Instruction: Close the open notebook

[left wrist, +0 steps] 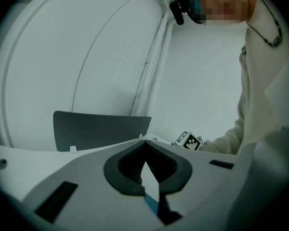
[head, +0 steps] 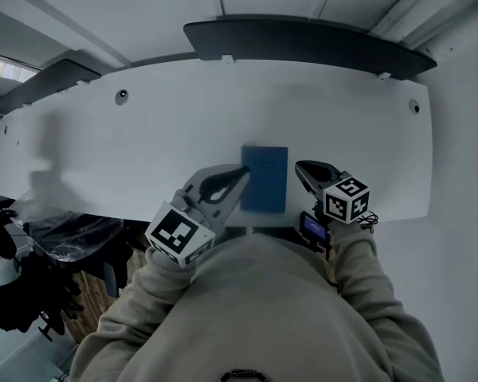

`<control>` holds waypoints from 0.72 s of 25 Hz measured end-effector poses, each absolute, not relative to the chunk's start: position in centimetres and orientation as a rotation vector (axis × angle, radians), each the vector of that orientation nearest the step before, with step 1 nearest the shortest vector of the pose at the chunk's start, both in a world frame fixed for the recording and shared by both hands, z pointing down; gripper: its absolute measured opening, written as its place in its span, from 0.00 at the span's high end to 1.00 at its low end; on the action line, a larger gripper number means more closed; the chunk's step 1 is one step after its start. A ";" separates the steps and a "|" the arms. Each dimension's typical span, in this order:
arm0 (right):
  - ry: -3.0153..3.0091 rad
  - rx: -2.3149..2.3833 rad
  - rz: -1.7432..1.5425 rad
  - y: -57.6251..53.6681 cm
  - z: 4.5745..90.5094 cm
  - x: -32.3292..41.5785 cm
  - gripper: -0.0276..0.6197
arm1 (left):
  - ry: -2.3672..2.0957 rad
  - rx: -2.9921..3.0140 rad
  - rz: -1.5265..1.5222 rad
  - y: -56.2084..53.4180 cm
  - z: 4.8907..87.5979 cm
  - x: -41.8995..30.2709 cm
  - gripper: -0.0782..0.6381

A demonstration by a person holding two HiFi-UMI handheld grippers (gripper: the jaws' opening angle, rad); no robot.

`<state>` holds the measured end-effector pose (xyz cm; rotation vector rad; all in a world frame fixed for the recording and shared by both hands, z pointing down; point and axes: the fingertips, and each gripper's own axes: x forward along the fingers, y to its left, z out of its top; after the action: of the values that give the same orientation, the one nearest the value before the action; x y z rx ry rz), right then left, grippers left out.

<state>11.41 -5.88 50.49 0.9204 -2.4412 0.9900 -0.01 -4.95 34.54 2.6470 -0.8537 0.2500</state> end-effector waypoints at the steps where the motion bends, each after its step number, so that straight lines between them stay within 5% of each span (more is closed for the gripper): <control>1: -2.443 0.919 0.986 -6.0 50.4 11.3 0.93 | -0.858 2.631 0.232 -5.3 34.6 -0.1 0.89; 18: -2.381 0.941 1.030 -5.9 53.0 11.9 0.93 | -0.822 2.578 0.430 -5.1 42.5 0.3 0.89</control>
<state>11.87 -5.94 53.00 0.9413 -2.3808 1.0295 0.34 -5.06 42.47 2.5779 -0.8224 0.4304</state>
